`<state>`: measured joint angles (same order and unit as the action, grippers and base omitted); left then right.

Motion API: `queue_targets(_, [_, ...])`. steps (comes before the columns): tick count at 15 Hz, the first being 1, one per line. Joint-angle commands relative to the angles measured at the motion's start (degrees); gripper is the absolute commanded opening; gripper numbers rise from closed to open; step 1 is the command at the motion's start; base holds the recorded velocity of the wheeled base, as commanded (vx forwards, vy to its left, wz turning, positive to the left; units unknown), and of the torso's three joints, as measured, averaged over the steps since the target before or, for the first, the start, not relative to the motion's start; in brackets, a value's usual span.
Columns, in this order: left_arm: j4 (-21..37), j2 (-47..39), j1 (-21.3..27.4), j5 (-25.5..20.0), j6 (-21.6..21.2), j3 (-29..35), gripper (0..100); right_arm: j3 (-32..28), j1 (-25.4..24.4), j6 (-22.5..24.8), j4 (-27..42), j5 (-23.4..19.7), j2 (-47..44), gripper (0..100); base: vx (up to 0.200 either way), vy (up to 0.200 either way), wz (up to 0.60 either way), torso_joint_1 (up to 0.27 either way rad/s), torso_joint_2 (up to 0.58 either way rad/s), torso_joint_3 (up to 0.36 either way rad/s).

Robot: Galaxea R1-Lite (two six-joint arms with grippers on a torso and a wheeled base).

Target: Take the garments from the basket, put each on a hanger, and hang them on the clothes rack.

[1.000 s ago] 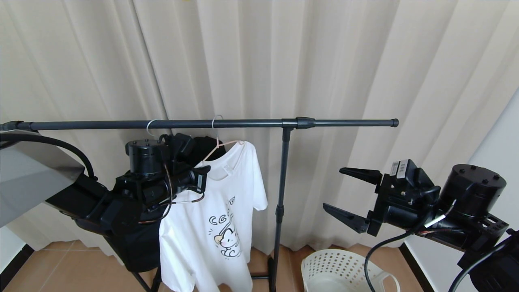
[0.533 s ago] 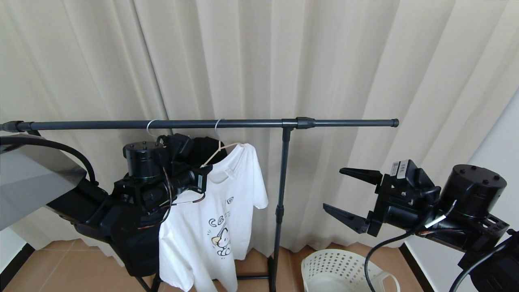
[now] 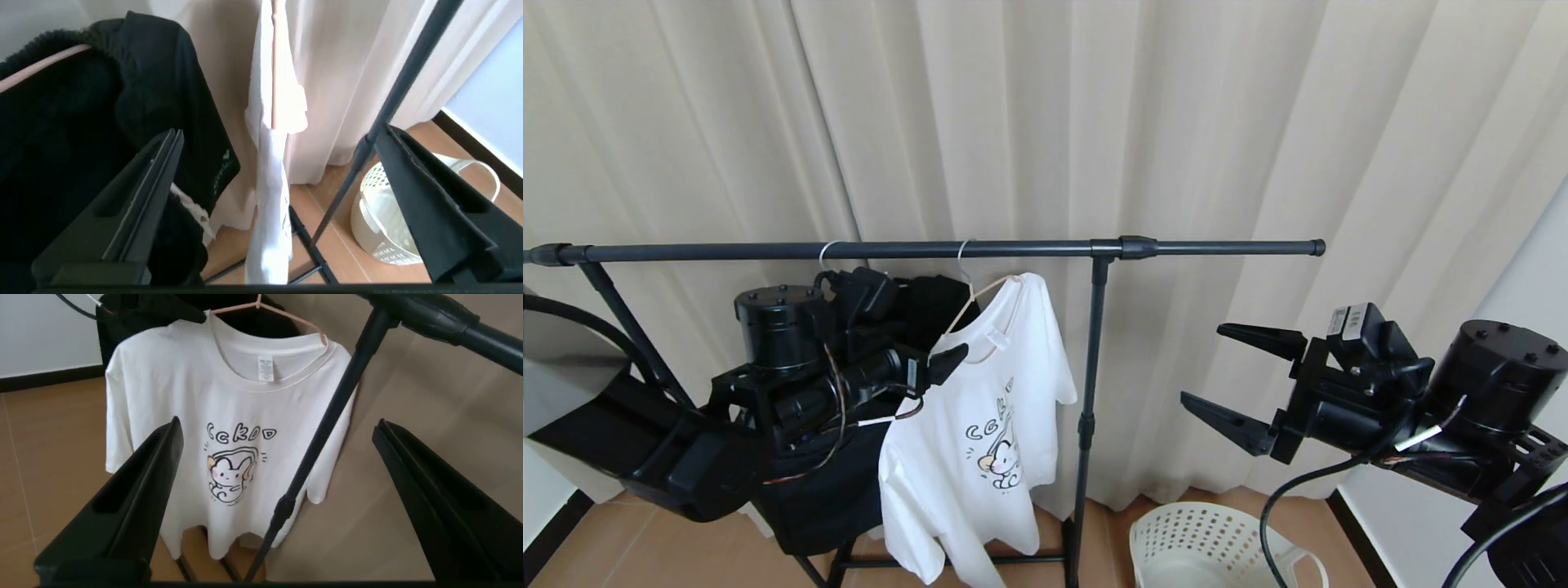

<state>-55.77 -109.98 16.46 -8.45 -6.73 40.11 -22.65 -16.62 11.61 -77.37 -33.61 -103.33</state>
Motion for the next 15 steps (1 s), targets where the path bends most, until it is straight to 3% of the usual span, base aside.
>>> queue_targets(1, [2.25,7.24,-0.46,0.01,0.23,-2.31,100,-2.93,-0.44,-1.59,2.23,4.34,0.06,100,0.000,0.000,0.00,0.000,0.00,0.000])
queue_targets(2, [4.88,11.81,-0.72,0.01,0.23,-4.25,100,-6.53,-2.19,-5.98,9.17,9.35,1.20,100,0.000,0.000,0.00,0.000,0.00,0.000])
queue_targets(4, [11.30,20.16,-0.72,-0.08,0.31,-7.68,100,-13.74,-2.98,-12.48,27.19,15.42,7.18,100,0.000,0.000,0.00,0.000,0.00,0.000])
queue_targets(5, [15.78,25.70,-0.99,-0.17,0.31,-10.14,100,-16.37,-2.98,-14.42,39.49,17.26,12.62,100,0.000,0.000,0.00,0.000,0.00,0.000])
queue_targets(7, [21.58,35.10,-1.34,-0.34,0.31,-15.23,100,-15.67,-3.16,-15.03,52.32,17.61,21.50,100,0.000,0.000,0.00,0.000,0.00,0.000])
queue_targets(9, [24.92,45.91,-1.43,-0.34,0.31,-24.37,100,-7.76,-7.03,-14.86,55.93,23.06,32.14,100,0.000,0.000,0.00,0.000,0.00,0.000])
queue_targets(13, [25.98,64.81,-1.34,-0.43,-0.13,-40.11,100,14.56,-16.87,-15.03,54.96,33.17,50.15,100,0.000,0.000,0.00,0.000,0.00,0.000])
queue_targets(14, [29.67,69.64,-1.43,-0.52,0.66,-40.11,100,18.87,-17.93,-14.95,55.40,34.22,55.25,100,0.000,0.000,0.00,0.000,0.00,0.000])
queue_targets(15, [39.07,76.41,-1.60,-0.60,2.95,-40.11,100,22.47,-17.93,-14.68,55.93,34.58,60.44,100,0.000,0.000,0.00,0.000,0.00,0.000])
